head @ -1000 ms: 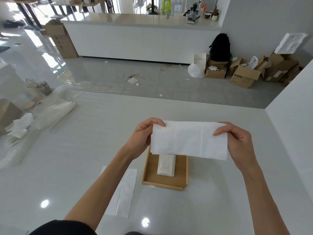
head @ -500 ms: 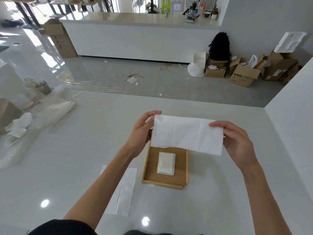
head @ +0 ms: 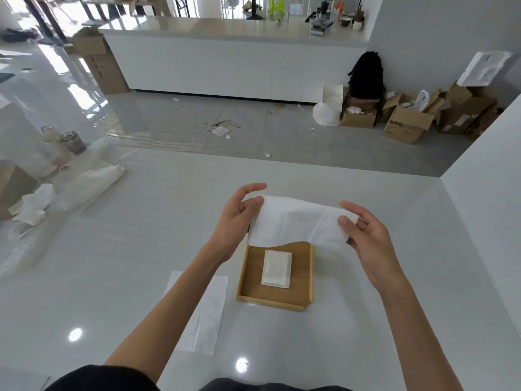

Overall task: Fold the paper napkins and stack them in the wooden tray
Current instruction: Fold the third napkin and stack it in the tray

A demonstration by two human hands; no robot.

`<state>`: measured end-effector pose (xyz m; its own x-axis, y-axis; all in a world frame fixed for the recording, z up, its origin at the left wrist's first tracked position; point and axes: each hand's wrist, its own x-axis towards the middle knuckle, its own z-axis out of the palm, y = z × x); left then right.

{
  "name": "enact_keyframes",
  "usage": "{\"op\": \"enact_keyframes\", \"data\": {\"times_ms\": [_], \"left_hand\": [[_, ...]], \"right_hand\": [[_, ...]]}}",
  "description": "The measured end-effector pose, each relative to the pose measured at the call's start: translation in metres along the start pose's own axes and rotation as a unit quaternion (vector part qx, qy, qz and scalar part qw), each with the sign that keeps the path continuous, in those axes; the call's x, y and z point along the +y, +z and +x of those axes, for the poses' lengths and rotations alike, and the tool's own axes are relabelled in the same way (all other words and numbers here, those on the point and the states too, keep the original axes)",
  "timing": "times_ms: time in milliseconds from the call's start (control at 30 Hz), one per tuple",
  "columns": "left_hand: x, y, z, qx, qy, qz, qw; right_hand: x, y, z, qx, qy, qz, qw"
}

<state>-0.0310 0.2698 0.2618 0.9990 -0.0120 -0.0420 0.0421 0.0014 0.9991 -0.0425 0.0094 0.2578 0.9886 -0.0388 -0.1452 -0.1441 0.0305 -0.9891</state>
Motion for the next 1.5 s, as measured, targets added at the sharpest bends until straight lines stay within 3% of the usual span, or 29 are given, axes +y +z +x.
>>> {"op": "enact_keyframes", "data": {"times_ms": [133, 267, 333, 400, 500, 600, 667, 733, 800, 867, 967, 1167, 1500], "left_hand": [[-0.009, -0.009, -0.003, 0.001, -0.013, 0.035, 0.999], [-0.019, -0.008, -0.010, 0.010, -0.068, 0.133, 0.989], [-0.019, -0.003, -0.017, -0.011, -0.022, 0.226, 0.974], [-0.010, 0.009, -0.021, -0.087, 0.024, 0.260, 0.961], [0.001, 0.026, -0.020, -0.191, 0.016, 0.245, 0.950], [0.003, 0.034, -0.020, -0.204, 0.019, 0.207, 0.957], [0.001, 0.035, -0.024, -0.175, -0.001, 0.141, 0.974], [0.001, 0.033, -0.030, -0.134, -0.033, 0.051, 0.989], [0.000, 0.030, -0.035, -0.096, -0.059, -0.038, 0.993], [0.001, 0.029, -0.039, -0.071, -0.079, -0.109, 0.988], [0.002, 0.027, -0.043, -0.044, -0.094, -0.149, 0.983], [0.000, 0.024, -0.046, -0.034, -0.112, -0.116, 0.986], [-0.004, 0.025, -0.045, -0.022, -0.097, -0.096, 0.990]], "right_hand": [[-0.002, 0.003, -0.005, 0.028, -0.024, -0.005, 0.999], [-0.013, 0.004, -0.003, 0.017, -0.109, -0.151, 0.982], [-0.027, 0.006, -0.003, -0.052, -0.138, -0.248, 0.958], [-0.042, 0.011, -0.002, -0.148, -0.130, -0.341, 0.919], [-0.064, 0.022, -0.001, -0.238, -0.120, -0.426, 0.865], [-0.081, 0.027, -0.002, -0.264, -0.126, -0.455, 0.841], [-0.086, 0.026, -0.003, -0.226, -0.162, -0.439, 0.854], [-0.078, 0.021, -0.003, -0.120, -0.196, -0.355, 0.906], [-0.061, 0.018, -0.006, -0.035, -0.133, -0.234, 0.962], [-0.038, 0.020, -0.015, -0.057, -0.015, -0.141, 0.988], [-0.012, 0.034, -0.033, -0.115, 0.083, -0.038, 0.989], [-0.004, 0.044, -0.037, -0.028, 0.018, -0.009, 0.999], [-0.008, 0.035, -0.040, -0.021, 0.011, -0.025, 0.999]]}}
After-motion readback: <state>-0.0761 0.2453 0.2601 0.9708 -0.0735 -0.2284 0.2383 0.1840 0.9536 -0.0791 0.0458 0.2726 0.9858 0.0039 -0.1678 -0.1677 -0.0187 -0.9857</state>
